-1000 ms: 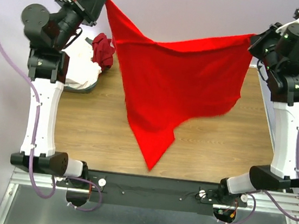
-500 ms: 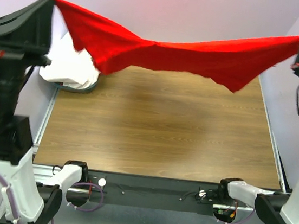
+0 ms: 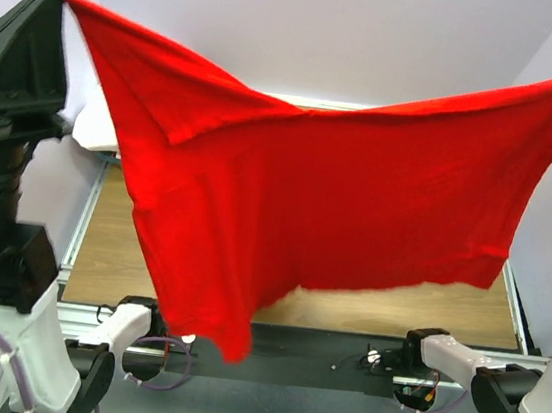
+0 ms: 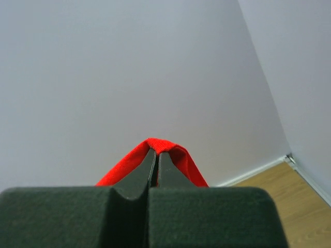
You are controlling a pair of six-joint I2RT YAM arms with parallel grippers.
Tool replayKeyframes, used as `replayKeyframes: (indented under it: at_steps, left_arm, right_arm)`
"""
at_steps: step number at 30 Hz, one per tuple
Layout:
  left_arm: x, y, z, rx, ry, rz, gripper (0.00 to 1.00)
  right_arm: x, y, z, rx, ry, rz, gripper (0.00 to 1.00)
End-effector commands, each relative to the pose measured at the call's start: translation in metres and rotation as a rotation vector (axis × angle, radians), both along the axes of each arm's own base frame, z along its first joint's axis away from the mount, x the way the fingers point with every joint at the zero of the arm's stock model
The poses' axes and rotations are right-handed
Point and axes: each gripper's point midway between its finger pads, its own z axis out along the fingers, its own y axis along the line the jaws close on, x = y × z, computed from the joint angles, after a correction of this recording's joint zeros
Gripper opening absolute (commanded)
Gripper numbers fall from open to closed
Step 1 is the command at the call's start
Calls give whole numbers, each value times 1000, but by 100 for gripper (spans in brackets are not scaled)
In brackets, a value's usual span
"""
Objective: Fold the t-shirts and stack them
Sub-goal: Flatten the tshirt out
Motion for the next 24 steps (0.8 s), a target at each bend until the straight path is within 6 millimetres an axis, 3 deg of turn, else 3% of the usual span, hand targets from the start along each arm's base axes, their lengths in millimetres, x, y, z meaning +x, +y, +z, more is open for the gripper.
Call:
replayKeyframes:
  at_steps: [1,2,3,4,5,8,9,10,11,14,15,16,17,18,19,20,21,22,23,24]
  left_arm:
    - [77,-6,-20,7,97,-48,0]
    - [89,-9,-25,21,105,-60,0]
    - [126,-10,-43,23,174,-69,0]
    - [144,-11,-52,25,203,-77,0]
    - [182,-13,-73,32,268,-85,0]
    - [243,-28,-113,60,379,-110,0]
    - [283,-37,-142,73,459,-123,0]
    - [304,-45,-159,85,499,-127,0]
    - [347,-53,-192,102,571,-114,0]
    - [411,-82,-252,139,701,-115,0]
    - [458,-87,-288,146,770,-71,0]
    - [478,-95,-306,148,811,-59,2]
    - [517,-102,-338,161,875,-31,15]
    - [531,-110,-350,174,899,-37,34]
    - [542,-117,-361,186,920,-37,52]
    - [546,-133,-372,204,950,-41,88]
    - [552,-144,-373,214,939,-43,99]
    - [550,-154,-374,235,929,-42,98]
    - [540,-170,-376,251,933,-53,99]
    - [533,-178,-379,263,942,-53,99]
  right_arm:
    - [37,-14,-29,26,86,-114,1]
    - [54,-16,-48,24,136,-147,0]
    - [62,-18,-57,25,162,-166,1]
    - [69,-19,-65,28,182,-179,1]
    - [84,-20,-85,24,232,-206,1]
    - [111,-21,-113,22,296,-246,1]
    - [125,-20,-136,7,348,-258,1]
    - [136,-20,-149,-3,376,-270,1]
    - [156,-20,-179,-20,437,-297,1]
    - [193,-28,-229,-25,528,-330,1]
    - [209,-28,-243,-15,534,-320,1]
    - [232,-38,-282,11,598,-335,1]
    - [252,-35,-300,30,617,-289,1]
    - [265,-37,-317,35,643,-280,1]
    - [292,-38,-353,30,713,-278,1]
    - [305,-37,-368,28,743,-247,25]
    - [317,-35,-379,19,765,-216,42]
    - [330,-31,-401,11,807,-193,62]
    - [336,-24,-409,16,819,-150,85]
    - [337,-21,-415,20,830,-129,93]
